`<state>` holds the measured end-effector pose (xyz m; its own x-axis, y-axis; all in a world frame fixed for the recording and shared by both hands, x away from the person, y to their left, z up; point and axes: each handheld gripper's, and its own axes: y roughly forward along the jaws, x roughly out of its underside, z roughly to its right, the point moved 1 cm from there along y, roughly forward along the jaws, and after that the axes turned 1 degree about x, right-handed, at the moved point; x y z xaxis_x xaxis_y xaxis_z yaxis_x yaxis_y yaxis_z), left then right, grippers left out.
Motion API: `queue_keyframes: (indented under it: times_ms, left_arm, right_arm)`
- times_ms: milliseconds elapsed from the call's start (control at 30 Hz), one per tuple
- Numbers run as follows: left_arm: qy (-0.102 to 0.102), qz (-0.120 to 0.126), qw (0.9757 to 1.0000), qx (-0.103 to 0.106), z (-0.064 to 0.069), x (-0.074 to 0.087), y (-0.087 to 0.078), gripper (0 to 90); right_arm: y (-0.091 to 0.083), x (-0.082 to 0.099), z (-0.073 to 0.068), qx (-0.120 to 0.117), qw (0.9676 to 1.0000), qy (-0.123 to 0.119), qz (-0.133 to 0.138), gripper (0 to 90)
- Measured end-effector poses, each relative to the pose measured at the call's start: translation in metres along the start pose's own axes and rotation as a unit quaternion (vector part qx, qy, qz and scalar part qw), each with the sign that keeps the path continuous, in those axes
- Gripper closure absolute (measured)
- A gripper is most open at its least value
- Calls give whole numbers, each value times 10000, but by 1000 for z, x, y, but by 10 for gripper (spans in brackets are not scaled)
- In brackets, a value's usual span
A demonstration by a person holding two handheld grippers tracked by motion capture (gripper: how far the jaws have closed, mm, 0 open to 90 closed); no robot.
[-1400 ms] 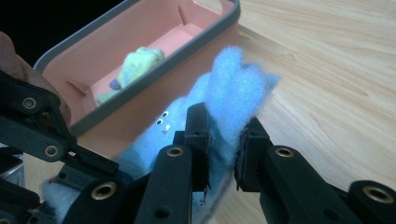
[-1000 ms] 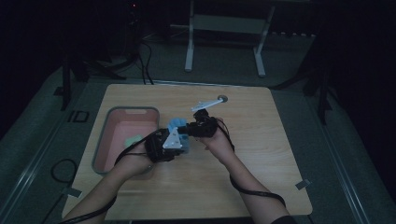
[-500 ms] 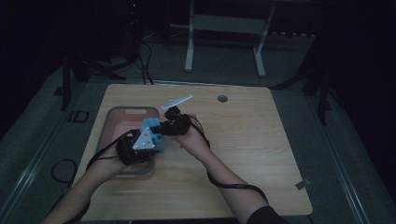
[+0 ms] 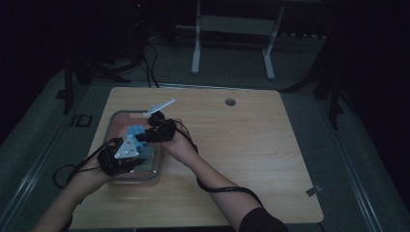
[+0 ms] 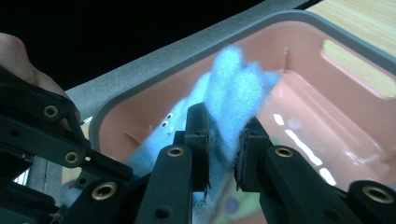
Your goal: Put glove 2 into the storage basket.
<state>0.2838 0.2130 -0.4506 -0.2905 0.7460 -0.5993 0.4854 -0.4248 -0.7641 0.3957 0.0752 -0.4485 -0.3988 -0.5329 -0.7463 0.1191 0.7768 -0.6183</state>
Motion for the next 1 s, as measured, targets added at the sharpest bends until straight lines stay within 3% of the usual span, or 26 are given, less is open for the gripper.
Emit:
queue_keyframes:
  times_ms: [267, 533, 667, 867, 967, 1000]
  left_arm:
    - [-111, -141, 9996, 211, -2, 17, 20, 763]
    - [-195, -367, 9979, 492, -5, 23, 43, 760]
    - [-182, -446, 9978, 460, -6, 23, 47, 757]
    - [-261, -551, 9971, 463, -8, 21, 51, 738]
    - [-364, -554, 9965, 512, -10, 21, 52, 665]
    - [-369, -544, 9964, 530, -10, 21, 51, 641]
  right_arm:
    - [19, 11, 4, -21, 9998, 123, -165, 783]
    - [39, 30, 24, 75, 9980, 358, -508, 780]
    - [40, 31, 26, 160, 9977, 326, -578, 768]
    - [43, 31, 30, 205, 9974, 305, -625, 657]
    - [41, 29, 29, 184, 9981, 269, -516, 525]
    - [39, 28, 28, 194, 9983, 252, -486, 519]
